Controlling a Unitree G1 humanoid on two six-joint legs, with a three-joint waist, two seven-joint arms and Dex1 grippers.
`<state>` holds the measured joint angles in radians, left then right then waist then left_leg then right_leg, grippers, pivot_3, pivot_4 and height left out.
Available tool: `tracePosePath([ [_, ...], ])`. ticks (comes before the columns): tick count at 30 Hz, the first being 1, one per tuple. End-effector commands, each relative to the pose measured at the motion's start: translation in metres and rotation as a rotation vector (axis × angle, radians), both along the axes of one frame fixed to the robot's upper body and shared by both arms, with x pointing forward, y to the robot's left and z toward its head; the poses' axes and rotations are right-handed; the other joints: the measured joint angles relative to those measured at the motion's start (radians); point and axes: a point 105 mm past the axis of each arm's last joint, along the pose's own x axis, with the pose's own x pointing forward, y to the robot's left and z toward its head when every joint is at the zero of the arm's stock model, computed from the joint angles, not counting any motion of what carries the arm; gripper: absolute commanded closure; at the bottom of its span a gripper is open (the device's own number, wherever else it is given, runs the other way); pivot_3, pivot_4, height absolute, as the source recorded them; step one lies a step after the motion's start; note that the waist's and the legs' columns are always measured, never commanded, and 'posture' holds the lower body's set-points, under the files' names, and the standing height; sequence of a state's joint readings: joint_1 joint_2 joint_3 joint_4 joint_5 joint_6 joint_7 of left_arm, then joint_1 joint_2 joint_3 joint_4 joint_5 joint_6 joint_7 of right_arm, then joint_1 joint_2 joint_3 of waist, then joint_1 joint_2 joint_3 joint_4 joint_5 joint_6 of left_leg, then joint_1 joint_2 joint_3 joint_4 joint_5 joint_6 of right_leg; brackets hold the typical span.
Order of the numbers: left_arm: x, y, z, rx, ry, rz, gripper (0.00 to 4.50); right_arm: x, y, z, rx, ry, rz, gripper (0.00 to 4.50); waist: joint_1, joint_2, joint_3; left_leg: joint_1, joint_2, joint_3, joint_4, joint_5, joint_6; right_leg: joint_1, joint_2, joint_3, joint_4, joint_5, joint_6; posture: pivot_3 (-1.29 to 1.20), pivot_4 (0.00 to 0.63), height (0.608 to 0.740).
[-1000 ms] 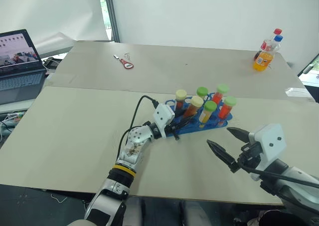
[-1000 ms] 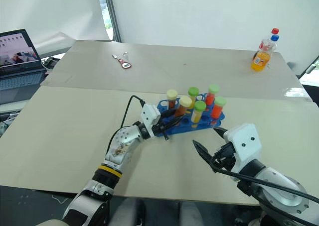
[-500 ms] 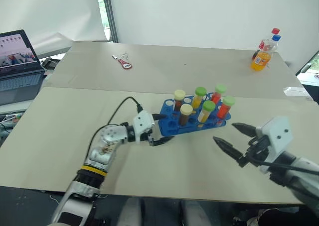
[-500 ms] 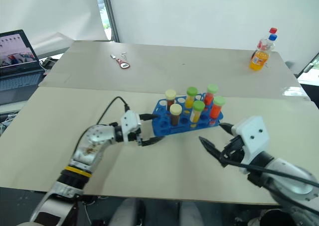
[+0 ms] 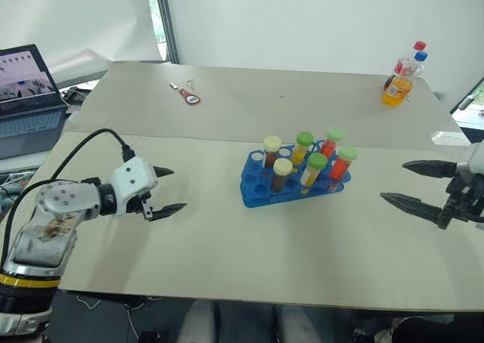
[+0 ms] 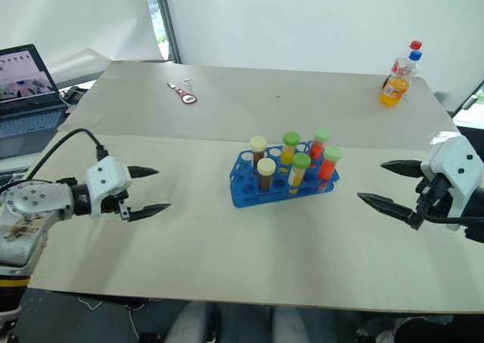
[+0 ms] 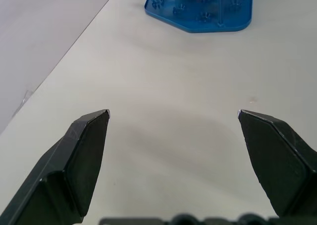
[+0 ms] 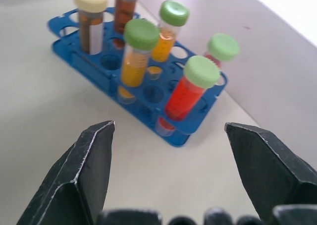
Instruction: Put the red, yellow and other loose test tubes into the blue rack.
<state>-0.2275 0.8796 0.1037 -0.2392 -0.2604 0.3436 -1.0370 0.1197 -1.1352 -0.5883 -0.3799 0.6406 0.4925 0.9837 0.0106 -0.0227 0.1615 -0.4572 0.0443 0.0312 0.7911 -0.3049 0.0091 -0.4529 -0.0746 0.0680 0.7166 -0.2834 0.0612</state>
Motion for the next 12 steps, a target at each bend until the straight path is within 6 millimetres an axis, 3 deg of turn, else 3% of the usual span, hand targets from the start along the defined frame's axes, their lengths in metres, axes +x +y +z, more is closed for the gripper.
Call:
tracePosePath([
  [1, -0.0015, -0.0019, 0.0182, -0.017, -0.05, 0.009, 0.09, -0.0001, 0.0051, 0.0046, -0.022, -0.002, 0.054, 0.54, 0.001, 0.0, 0.0, 0.0, 0.0, 0.0, 0.0, 0.0, 0.0, 0.0, 0.0, 0.0, 0.0, 0.0, 0.0, 0.0, 0.15, 0.671],
  [12, -0.0054, -0.0083, 0.0194, -0.049, -0.053, 0.006, 0.09, 0.0049, 0.0106, -0.0031, -0.023, 0.014, 0.076, 0.54, -0.002, 0.0, 0.0, 0.0, 0.0, 0.001, 0.0, 0.0, 0.0, -0.001, 0.0, 0.0, 0.0, 0.0, 0.0, 0.0, 0.15, 0.671],
])
